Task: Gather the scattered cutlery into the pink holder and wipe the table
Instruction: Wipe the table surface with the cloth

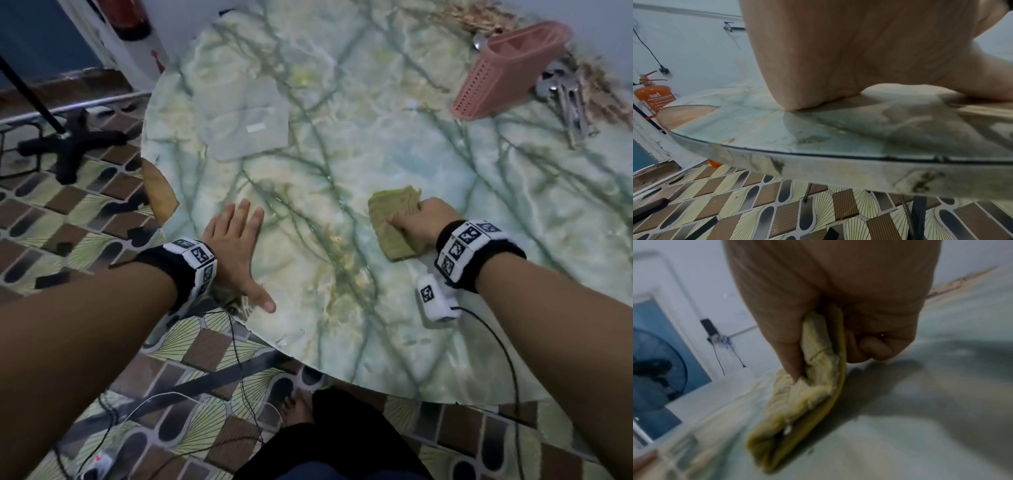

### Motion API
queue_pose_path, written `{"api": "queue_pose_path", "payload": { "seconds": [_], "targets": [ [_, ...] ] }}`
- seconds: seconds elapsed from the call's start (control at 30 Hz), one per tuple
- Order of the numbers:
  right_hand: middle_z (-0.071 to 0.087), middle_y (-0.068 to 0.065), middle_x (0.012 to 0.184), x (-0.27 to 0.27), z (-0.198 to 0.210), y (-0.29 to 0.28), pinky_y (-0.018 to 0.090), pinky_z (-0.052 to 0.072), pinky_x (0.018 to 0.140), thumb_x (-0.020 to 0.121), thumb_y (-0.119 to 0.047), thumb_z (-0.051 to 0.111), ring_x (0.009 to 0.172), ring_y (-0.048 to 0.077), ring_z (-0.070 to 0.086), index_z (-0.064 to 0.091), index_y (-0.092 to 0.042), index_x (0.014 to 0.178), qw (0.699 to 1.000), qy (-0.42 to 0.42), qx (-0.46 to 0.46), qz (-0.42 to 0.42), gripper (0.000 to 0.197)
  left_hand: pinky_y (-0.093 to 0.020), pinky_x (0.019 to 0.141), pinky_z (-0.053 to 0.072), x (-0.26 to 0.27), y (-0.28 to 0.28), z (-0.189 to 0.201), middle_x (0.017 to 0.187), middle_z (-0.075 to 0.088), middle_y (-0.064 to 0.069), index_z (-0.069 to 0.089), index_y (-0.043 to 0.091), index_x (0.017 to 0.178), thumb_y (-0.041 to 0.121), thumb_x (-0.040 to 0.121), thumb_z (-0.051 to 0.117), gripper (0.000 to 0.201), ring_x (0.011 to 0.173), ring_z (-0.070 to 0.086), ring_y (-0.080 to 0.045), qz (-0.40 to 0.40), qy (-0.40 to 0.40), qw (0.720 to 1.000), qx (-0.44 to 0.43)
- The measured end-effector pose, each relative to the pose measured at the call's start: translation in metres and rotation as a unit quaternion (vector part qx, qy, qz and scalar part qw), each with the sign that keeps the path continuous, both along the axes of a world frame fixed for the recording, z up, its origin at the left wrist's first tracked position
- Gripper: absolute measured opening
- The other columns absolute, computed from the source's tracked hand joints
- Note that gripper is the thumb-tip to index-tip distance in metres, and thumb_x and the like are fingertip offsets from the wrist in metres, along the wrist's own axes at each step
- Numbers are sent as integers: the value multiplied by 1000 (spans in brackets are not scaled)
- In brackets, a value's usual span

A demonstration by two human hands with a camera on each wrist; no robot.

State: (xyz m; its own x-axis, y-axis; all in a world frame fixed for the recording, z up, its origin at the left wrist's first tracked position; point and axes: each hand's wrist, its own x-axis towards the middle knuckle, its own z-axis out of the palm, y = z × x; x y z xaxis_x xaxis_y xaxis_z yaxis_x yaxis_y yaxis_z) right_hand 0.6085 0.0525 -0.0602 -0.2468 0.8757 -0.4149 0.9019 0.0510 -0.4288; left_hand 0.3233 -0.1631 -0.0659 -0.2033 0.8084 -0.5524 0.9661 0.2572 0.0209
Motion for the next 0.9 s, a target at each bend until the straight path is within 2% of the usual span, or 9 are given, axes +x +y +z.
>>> {"api": "queue_pose_path", "payload": {
  "seconds": [0.13, 0.23, 0.3, 0.37, 0.5, 0.63, 0.7, 0.8, 0.9],
  "targets": [
    [68, 2, 112, -23, -1, -20, 34, 49, 91, 95, -35, 63, 102, 26, 63, 63, -20, 114, 992, 119, -1, 47, 24, -48, 121, -10, 2, -1, 6, 162, -35, -6, -31, 24, 154, 102, 26, 63, 176, 151, -28, -31, 12, -21, 1000, 13],
    [66, 0, 109, -42, 5, -33, 35, 49, 87, 99, -27, 61, 102, 23, 62, 52, -20, 117, 974, 216, -18, 60, 22, -40, 123, 12, 4, -13, 23, 169, 1, -7, -6, 20, 161, 90, 49, 73, 154, 155, 8, -26, 81, -127, 984, 96],
    [66, -3, 106, -55, 9, -45, 31, 51, 79, 100, -24, 63, 100, 20, 65, 53, -20, 116, 962, 254, -70, 72, 19, -35, 114, 35, 2, -30, 34, 159, 35, -6, 11, 21, 161, 70, 66, 79, 127, 141, 40, -21, 198, -237, 932, 192],
    [69, -5, 106, -76, 10, -59, 31, 55, 81, 98, -25, 65, 101, 18, 67, 59, -22, 115, 948, 285, -112, 89, 18, -35, 101, 50, -3, -59, 41, 139, 56, -1, 25, 25, 158, 58, 76, 78, 103, 121, 58, -15, 308, -275, 867, 278],
    [75, -3, 107, -118, 15, -90, 39, 57, 92, 96, -30, 67, 97, 15, 71, 66, -26, 107, 926, 317, -157, 136, 12, -40, 93, 56, -3, -123, 45, 113, 64, 10, 42, 33, 144, 48, 83, 76, 71, 103, 64, -6, 430, -264, 784, 363],
    [75, -9, 107, -152, 22, -121, 43, 55, 98, 90, -38, 69, 102, 12, 71, 66, -28, 115, 899, 338, -193, 199, 28, -40, 92, 56, 4, -157, 50, 111, 66, 6, 44, 30, 144, 49, 82, 74, 72, 100, 66, -12, 488, -268, 734, 389],
    [75, -8, 103, -165, 21, -132, 33, 56, 93, 94, -31, 69, 95, 5, 70, 65, -23, 113, 890, 346, -203, 218, 21, -43, 92, 57, 0, -162, 50, 111, 67, 5, 44, 32, 143, 49, 82, 74, 70, 100, 67, -15, 505, -272, 712, 405],
    [74, -9, 96, -178, 20, -143, 10, 50, 68, 100, -17, 63, 81, -6, 68, 64, -21, 109, 878, 361, -222, 222, 10, -42, 93, 57, -13, -160, 51, 112, 66, 3, 42, 30, 145, 46, 85, 74, 70, 100, 67, -13, 520, -274, 692, 420],
    [76, -10, 97, -196, 21, -151, 20, 54, 74, 100, -18, 63, 89, 5, 71, 66, -25, 107, 875, 373, -227, 211, 10, -36, 92, 57, -31, -155, 55, 115, 65, 3, 39, 28, 149, 45, 86, 73, 74, 99, 67, -7, 521, -270, 687, 429]
  ]
}}
